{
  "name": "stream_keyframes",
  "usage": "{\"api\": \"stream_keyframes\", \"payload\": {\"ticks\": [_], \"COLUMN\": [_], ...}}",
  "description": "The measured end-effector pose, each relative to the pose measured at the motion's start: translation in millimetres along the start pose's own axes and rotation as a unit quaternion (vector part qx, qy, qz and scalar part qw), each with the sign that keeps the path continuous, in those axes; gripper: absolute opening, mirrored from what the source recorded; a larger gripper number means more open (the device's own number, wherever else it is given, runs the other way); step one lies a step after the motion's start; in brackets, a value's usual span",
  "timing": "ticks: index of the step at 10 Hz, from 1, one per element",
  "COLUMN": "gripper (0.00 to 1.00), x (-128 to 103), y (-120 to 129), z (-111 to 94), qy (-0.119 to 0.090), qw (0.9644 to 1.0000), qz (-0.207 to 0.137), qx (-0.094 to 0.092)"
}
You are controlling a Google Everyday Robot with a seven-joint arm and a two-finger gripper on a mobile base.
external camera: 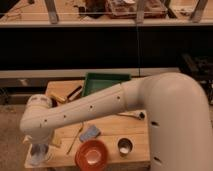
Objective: Place towel in paper cup
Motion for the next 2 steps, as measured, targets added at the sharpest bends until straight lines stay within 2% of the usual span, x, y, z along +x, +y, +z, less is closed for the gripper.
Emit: {"api": "stream_keyframes", "payload": {"ticks": [1, 2], "gripper": [0.80, 0.80], "x": [1.0, 3.7], "y": [1.0, 4.0], "z": [-8.8, -11.1], "qy": [0.016, 0.021], "qw": [0.9998, 0.9997], "qz": [0.005, 0.009], "qx": [0.009, 0.011]}}
